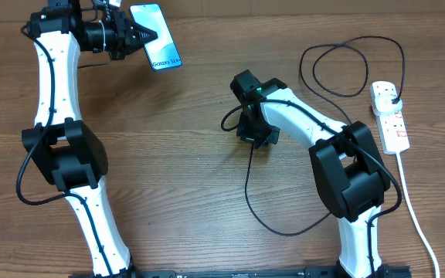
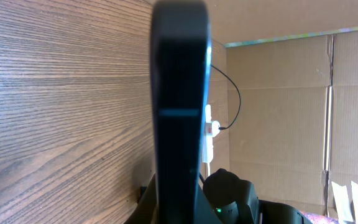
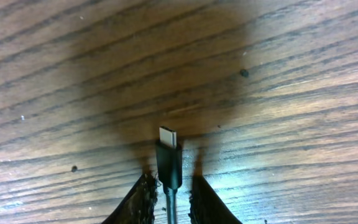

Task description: Plug charger to phone and switch on socket

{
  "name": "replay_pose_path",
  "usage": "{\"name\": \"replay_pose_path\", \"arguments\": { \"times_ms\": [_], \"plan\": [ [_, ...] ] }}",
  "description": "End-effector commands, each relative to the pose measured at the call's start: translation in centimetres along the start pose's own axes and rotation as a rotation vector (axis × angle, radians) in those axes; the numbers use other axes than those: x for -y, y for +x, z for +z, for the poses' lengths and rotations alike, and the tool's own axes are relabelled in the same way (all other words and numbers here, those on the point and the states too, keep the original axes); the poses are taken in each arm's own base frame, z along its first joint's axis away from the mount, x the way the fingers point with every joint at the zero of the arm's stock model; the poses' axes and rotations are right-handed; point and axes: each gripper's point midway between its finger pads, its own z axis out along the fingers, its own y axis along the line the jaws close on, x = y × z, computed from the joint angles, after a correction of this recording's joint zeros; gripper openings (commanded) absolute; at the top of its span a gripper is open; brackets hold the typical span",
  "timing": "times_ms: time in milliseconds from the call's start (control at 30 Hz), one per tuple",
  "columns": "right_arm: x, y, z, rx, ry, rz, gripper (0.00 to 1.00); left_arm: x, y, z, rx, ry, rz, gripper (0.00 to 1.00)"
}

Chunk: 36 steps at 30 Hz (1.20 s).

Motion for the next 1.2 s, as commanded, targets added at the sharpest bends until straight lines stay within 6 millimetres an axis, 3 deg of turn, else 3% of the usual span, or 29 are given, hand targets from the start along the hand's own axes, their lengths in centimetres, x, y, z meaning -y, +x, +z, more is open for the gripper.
{"name": "replay_pose_path", "arguments": {
  "times_ms": [0,500,600,900,1000,1167],
  "plan": [
    [0.3,0.4,0.6,-0.018,0.013,0.001,0.19,2.9,0.0,-0.9,0.015,0.036,0.057,0.04],
    [0.0,0.1,0.6,-0.005,0.001,-0.022,0.14,3.0,0.0,-0.9,0.014,0.038,0.057,0.04],
    [0.0,0.1,0.6,-0.006,0.000,-0.022,0.06,3.0,0.0,-1.0,0.014,0.039,0.057,0.04],
    [-1.0,0.1,0.2,-0.023,-0.050,-0.037,0.04,3.0,0.0,-1.0,0.014,0.039,0.058,0.04],
    [-2.6,-0.3,-1.0,-0.034,-0.147,-0.127,0.04,3.5,0.1,-1.0,0.009,0.068,0.095,0.04],
    [-5.9,-0.4,-5.6,-0.052,-0.400,-0.263,0.04,7.2,0.9,-1.6,-0.016,0.287,0.261,0.04]
  ]
}}
